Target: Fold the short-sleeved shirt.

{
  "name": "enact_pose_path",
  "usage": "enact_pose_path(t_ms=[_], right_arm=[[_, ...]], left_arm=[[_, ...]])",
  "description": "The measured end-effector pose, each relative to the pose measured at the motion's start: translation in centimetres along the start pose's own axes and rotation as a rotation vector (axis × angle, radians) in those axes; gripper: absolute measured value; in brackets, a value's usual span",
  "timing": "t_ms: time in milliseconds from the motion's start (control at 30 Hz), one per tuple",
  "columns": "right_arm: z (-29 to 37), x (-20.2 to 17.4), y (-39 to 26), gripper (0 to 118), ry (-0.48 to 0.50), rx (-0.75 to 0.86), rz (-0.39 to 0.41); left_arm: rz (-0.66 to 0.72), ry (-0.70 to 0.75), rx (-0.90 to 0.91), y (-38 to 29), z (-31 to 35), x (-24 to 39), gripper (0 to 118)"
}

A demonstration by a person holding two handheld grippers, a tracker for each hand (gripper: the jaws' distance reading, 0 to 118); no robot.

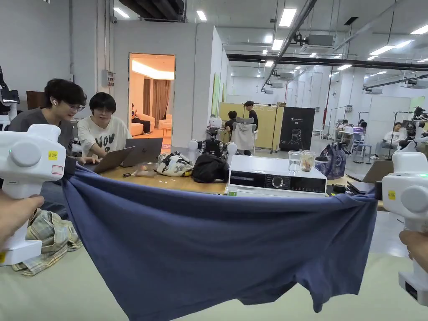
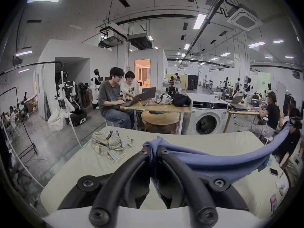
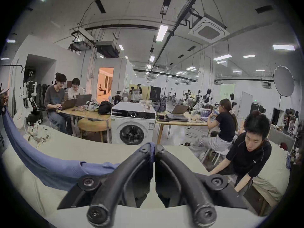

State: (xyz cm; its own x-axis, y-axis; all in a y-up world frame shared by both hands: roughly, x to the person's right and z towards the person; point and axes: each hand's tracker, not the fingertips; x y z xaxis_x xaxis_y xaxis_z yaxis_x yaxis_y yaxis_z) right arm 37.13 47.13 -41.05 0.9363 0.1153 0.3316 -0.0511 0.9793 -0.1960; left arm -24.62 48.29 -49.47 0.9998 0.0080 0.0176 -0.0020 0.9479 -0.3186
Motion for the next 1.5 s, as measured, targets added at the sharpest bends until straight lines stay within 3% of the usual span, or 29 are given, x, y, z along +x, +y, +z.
enact_pose_path(t_ms=[200,667,800,967,1033,1067,1167,1433,1467,1500], right_arm=[[0.8,-0.2,-6.5,0,0.006,-0.082,0.027],[7.0,1.9,-30.3,0,0.025,-0.381,0.046],[8.5,2.2,-33.2,0,0.024,-0.428,0.010],[8.8,2.2,-35.0,0,0.016,-0.462,0.021],[9.2,1.9,-35.1,5,0.018,-0.459,0.029],[9.4,1.7,-35.0,14,0.019,-0.451,0.035],[11.1,0.3,-33.8,54,0.013,-0.381,0.036],[14.8,-4.9,-31.0,53,0.100,-0.217,-0.043],[15.3,-5.7,-30.8,43,0.111,-0.200,-0.054],[15.8,-6.6,-30.6,23,0.124,-0.177,-0.065]], left_arm=[[-0.012,-0.023,-0.065,-6.7,0.5,0.7,0],[0.058,-0.095,-0.292,-31.0,8.1,0.0,0],[0.034,-0.063,-0.333,-35.2,9.5,-0.4,0],[0.018,-0.054,-0.404,-38.7,8.4,-1.5,0],[0.008,-0.053,-0.412,-38.9,8.0,-1.6,3],[0.007,-0.046,-0.412,-38.9,7.7,-1.7,10],[-0.034,-0.005,-0.356,-37.7,8.3,-0.8,29],[-0.051,-0.108,-0.152,-35.3,12.0,4.3,31],[-0.055,-0.119,-0.129,-35.3,12.4,5.1,31],[-0.064,-0.119,-0.113,-35.2,12.8,5.9,30]])
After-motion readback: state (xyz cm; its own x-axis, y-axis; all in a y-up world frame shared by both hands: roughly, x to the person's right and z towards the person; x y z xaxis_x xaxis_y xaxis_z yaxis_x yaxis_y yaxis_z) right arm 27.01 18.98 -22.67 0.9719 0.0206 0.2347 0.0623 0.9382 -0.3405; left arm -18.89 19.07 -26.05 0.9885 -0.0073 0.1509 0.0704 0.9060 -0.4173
